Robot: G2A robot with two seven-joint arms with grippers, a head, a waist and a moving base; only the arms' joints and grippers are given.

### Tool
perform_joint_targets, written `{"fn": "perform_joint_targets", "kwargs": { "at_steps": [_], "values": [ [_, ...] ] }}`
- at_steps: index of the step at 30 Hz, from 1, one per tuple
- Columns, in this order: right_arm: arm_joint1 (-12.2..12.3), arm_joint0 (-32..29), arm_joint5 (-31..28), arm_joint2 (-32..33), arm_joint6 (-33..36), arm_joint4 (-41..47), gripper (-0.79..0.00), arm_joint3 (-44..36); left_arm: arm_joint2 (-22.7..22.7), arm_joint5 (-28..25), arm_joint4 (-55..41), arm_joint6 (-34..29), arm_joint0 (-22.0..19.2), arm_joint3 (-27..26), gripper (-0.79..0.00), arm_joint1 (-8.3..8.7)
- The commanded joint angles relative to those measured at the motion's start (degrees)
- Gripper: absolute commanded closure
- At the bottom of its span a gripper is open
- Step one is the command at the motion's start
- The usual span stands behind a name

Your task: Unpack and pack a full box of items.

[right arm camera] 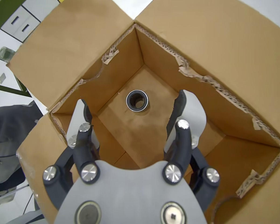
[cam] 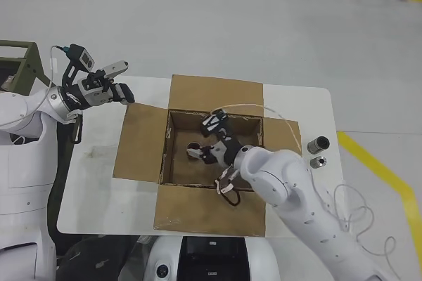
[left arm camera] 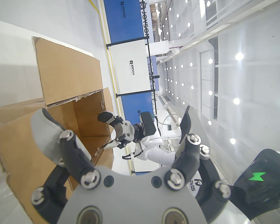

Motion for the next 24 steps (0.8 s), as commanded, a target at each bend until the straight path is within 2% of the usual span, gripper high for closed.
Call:
{"fn": "perform_joint_targets", "kwargs": {
  "at_steps": [1,7,8,24],
  "values": [
    [-0.07,0.13,-1.21,-1.04,-0.09,-1.11,-0.699,0.95,0.0,0.0,0.0,0.0,0.0,0.0,-0.785,0.0],
    [-0.3,0.88,-4.2,-3.13,-0.5,-4.03,-0.717,4.0,0.0,0.0,0.0,0.0,0.0,0.0,-0.785,0.0],
    [-0.36,1.06,-4.73,-3.39,-0.56,-4.13,-0.739,4.51,0.0,0.0,0.0,0.0,0.0,0.0,-0.785,0.0],
    [-3.14,7.84,-7.29,-8.98,-2.67,-1.65,-0.73,17.68,0.0,0.0,0.0,0.0,0.0,0.0,-0.785,0.0]
  ]
}}
